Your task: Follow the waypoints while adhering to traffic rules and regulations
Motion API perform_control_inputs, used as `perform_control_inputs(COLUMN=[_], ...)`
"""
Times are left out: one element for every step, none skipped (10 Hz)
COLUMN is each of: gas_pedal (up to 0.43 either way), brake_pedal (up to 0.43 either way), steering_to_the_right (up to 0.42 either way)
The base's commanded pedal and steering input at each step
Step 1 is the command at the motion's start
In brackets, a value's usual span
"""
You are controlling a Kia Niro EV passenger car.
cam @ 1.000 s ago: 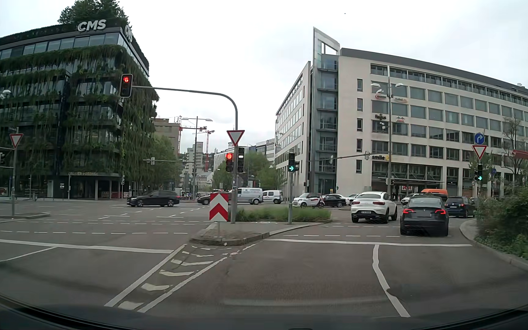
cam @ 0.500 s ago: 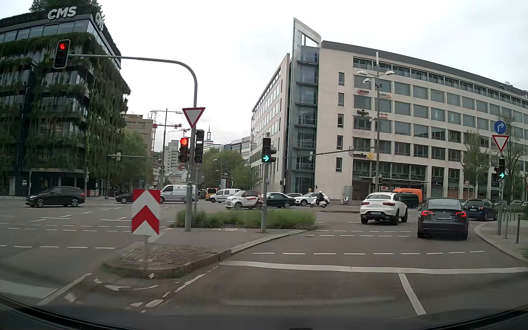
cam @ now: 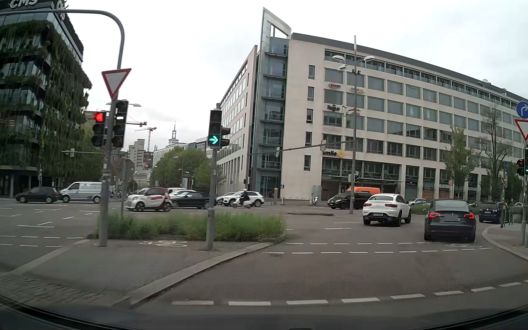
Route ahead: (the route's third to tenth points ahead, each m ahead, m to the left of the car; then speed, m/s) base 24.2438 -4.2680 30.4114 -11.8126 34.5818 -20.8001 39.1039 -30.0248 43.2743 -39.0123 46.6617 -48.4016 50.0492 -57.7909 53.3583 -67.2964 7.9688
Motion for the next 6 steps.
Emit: perform_control_inputs(gas_pedal=[0.0, 0.039, 0.079, 0.079, 0.087, 0.11], brake_pedal=[0.0, 0.0, 0.0, 0.0, 0.0, 0.0], steering_to_the_right=[0.13, 0.13, 0.13, 0.13, 0.127, 0.129])
